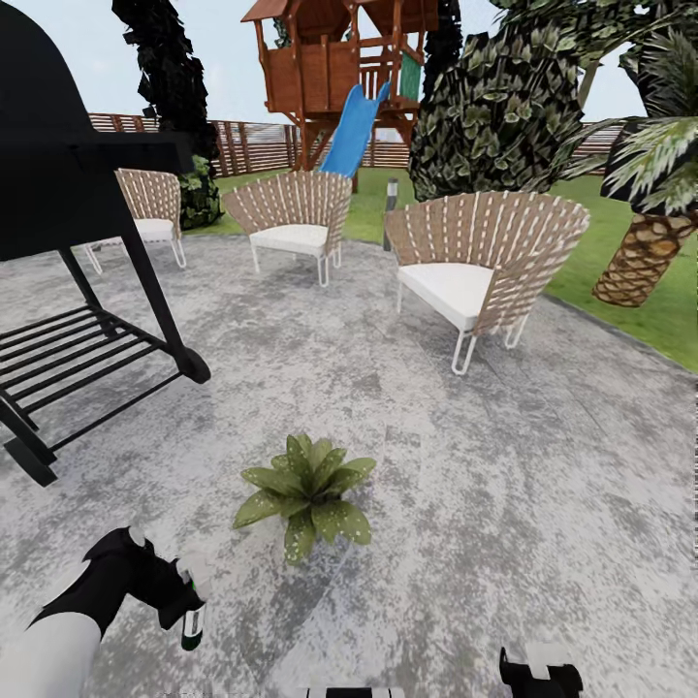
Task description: Pick up the pesticide atomizer in the garden and spray insectifuge to fully cover both potted plants in the garden.
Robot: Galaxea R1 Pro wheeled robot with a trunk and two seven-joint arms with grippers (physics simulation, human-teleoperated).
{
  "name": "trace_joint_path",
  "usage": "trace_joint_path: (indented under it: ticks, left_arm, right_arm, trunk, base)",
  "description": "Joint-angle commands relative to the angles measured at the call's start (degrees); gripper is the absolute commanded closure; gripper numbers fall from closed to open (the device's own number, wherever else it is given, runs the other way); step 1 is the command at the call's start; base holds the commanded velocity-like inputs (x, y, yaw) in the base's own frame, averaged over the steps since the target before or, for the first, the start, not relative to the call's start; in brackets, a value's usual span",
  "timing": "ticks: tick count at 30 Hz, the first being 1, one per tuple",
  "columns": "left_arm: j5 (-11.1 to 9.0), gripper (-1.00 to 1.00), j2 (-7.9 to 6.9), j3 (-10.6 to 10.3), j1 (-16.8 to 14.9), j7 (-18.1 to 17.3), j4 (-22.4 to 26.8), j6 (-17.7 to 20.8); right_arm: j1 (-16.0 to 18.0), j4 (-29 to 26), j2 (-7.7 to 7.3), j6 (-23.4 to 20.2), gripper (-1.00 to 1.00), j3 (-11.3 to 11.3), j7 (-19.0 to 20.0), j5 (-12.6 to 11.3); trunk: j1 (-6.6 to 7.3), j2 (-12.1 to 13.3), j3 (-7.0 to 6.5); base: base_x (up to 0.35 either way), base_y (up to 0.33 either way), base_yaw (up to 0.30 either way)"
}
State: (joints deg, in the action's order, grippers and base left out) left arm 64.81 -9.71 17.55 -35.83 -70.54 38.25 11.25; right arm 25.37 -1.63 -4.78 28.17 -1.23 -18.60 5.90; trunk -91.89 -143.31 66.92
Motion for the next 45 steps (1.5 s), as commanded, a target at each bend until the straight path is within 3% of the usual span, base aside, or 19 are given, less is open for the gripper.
trace_joint_path:
  ticks: [1,6,8,10,11,12,16,18,19,21,22,23,26,30,32,35,38,40,45]
  left_arm:
    - [0.1,1.00,0.04,0.2,0.0,-0.3,0.1,0.5]
    - [-0.5,1.00,0.18,0.2,0.0,-0.3,0.1,-0.3]
    - [-2.1,1.00,0.31,0.2,0.0,-0.2,0.1,-1.0]
    - [-6.0,1.00,0.20,0.2,0.0,-0.2,0.0,-1.9]
    - [-7.4,1.00,0.11,0.2,0.0,-0.2,-0.1,-2.8]
    - [-9.5,1.00,0.03,-0.1,0.0,-0.2,-0.4,-6.4]
    - [-10.4,1.00,0.12,-0.7,0.0,-0.2,-0.6,-10.6]
    - [-10.5,1.00,0.14,-0.7,0.0,-0.2,-0.5,-10.9]
    - [-8.9,1.00,0.28,-3.6,-0.4,-0.3,-0.5,-11.1]
    - [-8.5,1.00,0.70,-7.9,-0.5,-0.3,-0.6,-11.2]
    - [-8.5,1.00,1.04,-9.3,-0.5,-0.3,-0.7,-11.1]
    - [-8.4,1.00,1.68,-11.6,-0.5,-0.3,-0.7,-11.1]
    - [-8.4,1.00,2.61,-15.6,-0.6,-0.3,-0.7,-11.0]
    - [-8.3,1.00,3.98,-16.7,-0.6,-0.2,-0.7,-11.0]
    - [-8.1,1.00,5.57,-16.9,-0.6,-0.2,-0.7,-11.0]
    - [-7.8,1.00,7.98,-17.0,-0.6,-0.1,-0.6,-11.1]
    - [-6.1,1.00,9.83,-18.9,-0.5,2.6,-0.6,-11.0]
    - [-5.6,1.00,10.19,-20.3,-0.5,4.6,-0.6,-11.0]
    - [-5.7,1.00,10.45,-20.9,-0.4,5.3,-0.7,-11.1]
  right_arm:
    - [0.0,0.0,0.00,-0.1,-1.00,-0.1,-0.4,0.6]
    - [0.0,-1.2,-1.88,-0.1,-1.00,-1.1,2.3,1.3]
    - [0.0,-5.5,-3.16,-0.2,-1.00,-2.9,9.8,2.8]
    - [0.0,-12.6,-4.47,-1.3,-1.00,-3.8,21.6,4.9]
    - [0.0,-14.5,-4.75,-2.2,-1.00,-4.0,25.2,5.7]
    - [0.1,-17.8,-5.04,-4.3,-1.00,-4.1,32.0,8.3]
    - [0.4,-22.8,-4.83,-6.2,-1.00,-4.2,43.5,17.7]
    - [0.5,-25.2,-4.62,-6.4,-1.00,-4.2,47.6,20.4]
    - [0.6,-30.1,-3.52,-6.6,-1.00,-4.3,53.8,21.9]
    - [0.6,-32.0,-0.90,-8.5,-1.00,-4.3,58.1,22.8]
    - [0.6,-32.2,-0.21,-9.1,-1.00,-4.3,59.2,23.3]
    - [0.6,-32.3,0.54,-9.6,1.00,-4.4,60.2,24.0]
    - [0.6,-32.7,1.31,-10.0,1.00,-4.4,61.2,24.6]
    - [0.6,-34.7,2.23,-10.1,1.00,-4.4,63.0,24.9]
    - [0.6,-35.9,4.32,-10.1,1.00,-4.5,65.8,25.1]
    - [0.6,-36.5,5.77,-10.1,1.00,-4.5,67.2,25.1]
    - [0.9,-37.0,7.92,-10.1,1.00,-4.5,67.4,25.1]
    - [1.0,-37.1,9.07,-10.1,1.00,-4.5,67.5,25.2]
    - [1.0,-37.4,9.93,-10.1,1.00,-4.6,67.5,25.1]
  trunk:
    - [0.04,0.0,0.05]
    - [0.04,0.0,0.05]
    - [0.04,0.0,0.05]
    - [0.04,0.0,0.05]
    - [0.04,0.0,0.05]
    - [0.04,0.0,0.05]
    - [0.04,0.0,0.05]
    - [0.04,0.0,0.05]
    - [0.04,0.0,0.05]
    - [0.04,0.0,0.05]
    - [0.04,0.0,0.05]
    - [0.04,0.0,0.05]
    - [0.04,0.0,0.05]
    - [0.04,0.0,0.05]
    - [0.04,0.0,0.05]
    - [0.04,0.0,0.05]
    - [0.04,0.0,0.05]
    - [0.04,0.0,0.05]
    - [0.04,0.0,0.05]
  base:
    - [-0.274,-0.165,0.000]
    - [-0.255,-0.137,0.000]
    - [-0.093,-0.042,0.000]
    - [-0.028,-0.013,0.000]
    - [-0.012,-0.005,0.000]
    - [-0.005,-0.002,0.000]
    - [-0.001,-0.001,0.000]
    - [0.000,0.000,0.000]
    - [0.000,0.000,0.000]
    - [0.000,0.000,0.000]
    - [0.000,0.000,0.000]
    - [0.000,0.000,0.000]
    - [0.000,0.000,0.000]
    - [0.000,0.000,0.000]
    - [0.000,0.000,0.000]
    - [0.000,0.000,0.000]
    - [0.000,0.000,0.000]
    - [0.000,0.000,0.000]
    - [0.000,0.000,0.000]
